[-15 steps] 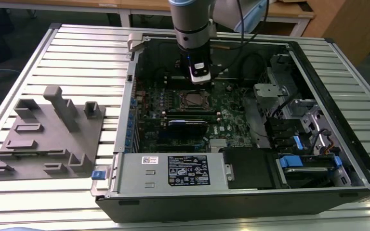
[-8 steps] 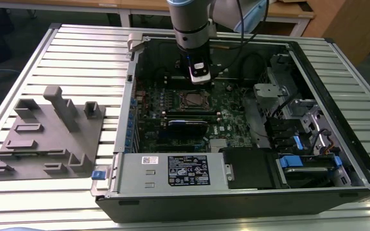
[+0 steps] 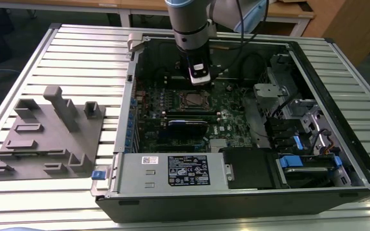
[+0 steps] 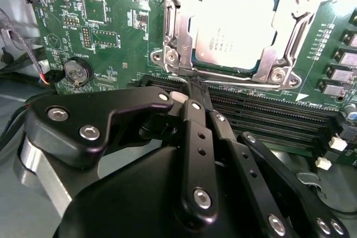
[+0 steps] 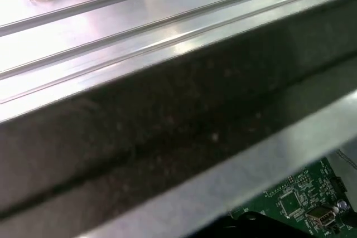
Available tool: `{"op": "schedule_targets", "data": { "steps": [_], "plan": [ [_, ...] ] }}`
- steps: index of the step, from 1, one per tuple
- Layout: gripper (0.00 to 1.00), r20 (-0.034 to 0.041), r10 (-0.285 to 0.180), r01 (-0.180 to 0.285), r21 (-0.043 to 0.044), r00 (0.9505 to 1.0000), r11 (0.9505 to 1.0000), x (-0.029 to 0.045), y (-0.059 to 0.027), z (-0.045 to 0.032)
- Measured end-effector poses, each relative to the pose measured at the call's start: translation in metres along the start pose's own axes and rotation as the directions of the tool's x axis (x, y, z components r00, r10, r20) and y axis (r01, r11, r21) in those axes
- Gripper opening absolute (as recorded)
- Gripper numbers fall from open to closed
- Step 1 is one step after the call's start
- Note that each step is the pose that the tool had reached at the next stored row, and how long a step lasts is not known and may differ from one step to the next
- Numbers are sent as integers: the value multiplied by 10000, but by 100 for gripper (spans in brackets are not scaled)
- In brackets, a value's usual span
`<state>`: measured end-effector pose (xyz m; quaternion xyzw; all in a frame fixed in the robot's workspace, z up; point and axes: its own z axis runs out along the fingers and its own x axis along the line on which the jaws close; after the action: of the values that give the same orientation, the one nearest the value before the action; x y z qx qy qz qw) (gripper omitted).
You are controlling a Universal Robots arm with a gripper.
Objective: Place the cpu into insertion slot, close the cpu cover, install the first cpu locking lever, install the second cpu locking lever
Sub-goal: 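Install the first cpu locking lever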
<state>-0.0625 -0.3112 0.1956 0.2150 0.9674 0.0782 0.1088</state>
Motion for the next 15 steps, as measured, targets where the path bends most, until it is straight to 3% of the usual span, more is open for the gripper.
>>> {"op": "schedule_targets", "data": {
  "steps": [6, 12, 15],
  "plan": [
    [10, 29, -5, 5, -10, 10000, 10000, -6, -29, 8],
    [10, 116, -15, 15, -59, 9999, 10000, 6, -38, 44],
    [10, 107, -6, 7, -92, 9999, 10000, 6, -40, 44]
  ]
}}
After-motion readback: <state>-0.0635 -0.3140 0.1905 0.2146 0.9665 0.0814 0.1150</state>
